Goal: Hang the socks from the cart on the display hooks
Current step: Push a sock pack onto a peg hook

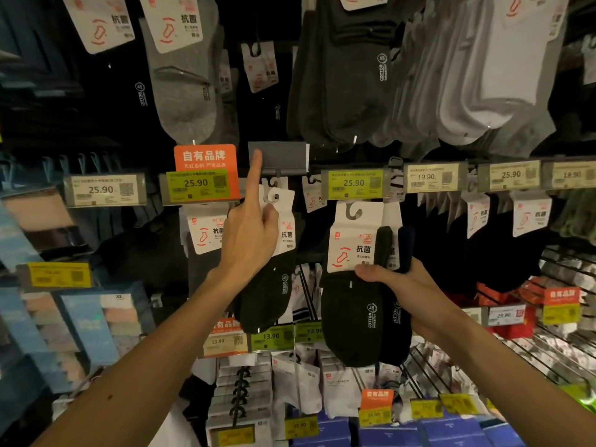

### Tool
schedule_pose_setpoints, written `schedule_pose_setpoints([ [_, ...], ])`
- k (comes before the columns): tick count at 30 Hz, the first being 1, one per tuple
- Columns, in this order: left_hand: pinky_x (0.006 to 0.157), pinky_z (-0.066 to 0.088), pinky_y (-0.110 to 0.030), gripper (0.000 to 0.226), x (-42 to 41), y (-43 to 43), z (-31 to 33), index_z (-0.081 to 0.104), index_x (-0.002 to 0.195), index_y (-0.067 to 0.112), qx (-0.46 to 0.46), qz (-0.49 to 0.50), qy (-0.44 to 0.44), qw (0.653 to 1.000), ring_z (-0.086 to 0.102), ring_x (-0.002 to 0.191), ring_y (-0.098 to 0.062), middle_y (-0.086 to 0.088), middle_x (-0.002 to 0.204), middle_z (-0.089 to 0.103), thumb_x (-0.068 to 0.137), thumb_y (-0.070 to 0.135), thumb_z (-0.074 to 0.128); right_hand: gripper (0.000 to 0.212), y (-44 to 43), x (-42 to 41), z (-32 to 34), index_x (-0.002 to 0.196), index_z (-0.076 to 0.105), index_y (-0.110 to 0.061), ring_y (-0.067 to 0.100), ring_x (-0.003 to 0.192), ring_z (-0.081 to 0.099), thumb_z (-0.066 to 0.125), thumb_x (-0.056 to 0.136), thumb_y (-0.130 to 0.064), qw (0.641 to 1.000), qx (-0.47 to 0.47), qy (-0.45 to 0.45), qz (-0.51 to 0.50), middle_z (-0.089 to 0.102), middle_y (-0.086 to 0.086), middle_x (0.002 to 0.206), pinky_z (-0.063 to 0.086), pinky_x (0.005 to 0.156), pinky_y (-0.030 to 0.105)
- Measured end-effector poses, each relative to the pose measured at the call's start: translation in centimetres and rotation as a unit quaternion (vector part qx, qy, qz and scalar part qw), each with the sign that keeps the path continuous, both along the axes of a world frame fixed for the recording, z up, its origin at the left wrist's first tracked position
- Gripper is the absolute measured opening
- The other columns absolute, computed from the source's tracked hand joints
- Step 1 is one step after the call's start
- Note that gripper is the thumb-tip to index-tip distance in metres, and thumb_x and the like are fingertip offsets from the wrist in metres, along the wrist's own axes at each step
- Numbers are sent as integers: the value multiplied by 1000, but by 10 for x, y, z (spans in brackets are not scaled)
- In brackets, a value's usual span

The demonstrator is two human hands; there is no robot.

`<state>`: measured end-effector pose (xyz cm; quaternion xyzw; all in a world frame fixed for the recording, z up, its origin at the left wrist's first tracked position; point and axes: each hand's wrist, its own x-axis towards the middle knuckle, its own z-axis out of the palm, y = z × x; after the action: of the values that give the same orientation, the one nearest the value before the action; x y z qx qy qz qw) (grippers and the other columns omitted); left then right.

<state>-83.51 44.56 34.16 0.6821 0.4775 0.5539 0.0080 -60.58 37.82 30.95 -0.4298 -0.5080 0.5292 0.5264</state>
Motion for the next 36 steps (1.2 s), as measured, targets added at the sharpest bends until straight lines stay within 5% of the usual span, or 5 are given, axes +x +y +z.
schedule_pose_setpoints([
  [7,67,55,-27,84,1,5,2,-1,158,26,9,-19,6,1000,67,85,-33,-22,122,61,99,7,56,48,0,-2,0,119,67,-21,18,96,74,77,72,-16,1000,-5,-3,2,77,1,105,58,82,35],
  [17,72,57,-33,98,-4,-22,2,-11,155,39,-36,19,76,996,64,79,-18,-16,131,53,97,12,62,64,-8,-8,-6,123,65,-20,20,97,74,80,61,-24,1000,-18,-11,7,77,2,107,58,85,39],
  [22,90,55,-35,43,-13,-57,-16,51,142,25,-108,50,164,979,61,112,-16,-1,129,58,100,29,56,62,-13,-20,-10,120,64,-24,17,93,75,80,60,-23,1000,-19,3,21,78,-1,101,59,73,31],
  [28,75,57,-20,22,3,-82,-19,65,105,25,-326,-181,-175,911,67,84,4,12,94,68,91,42,59,64,-17,-49,-5,121,66,-19,23,99,73,83,60,-20,999,-11,24,47,77,5,106,58,86,41],
  [36,93,57,-36,66,-2,-90,-27,65,116,19,-387,-182,-312,848,71,100,-15,-1,106,75,59,50,77,52,-24,-69,-5,119,67,-21,24,98,74,79,68,-17,994,-23,38,104,77,7,106,59,79,35],
])
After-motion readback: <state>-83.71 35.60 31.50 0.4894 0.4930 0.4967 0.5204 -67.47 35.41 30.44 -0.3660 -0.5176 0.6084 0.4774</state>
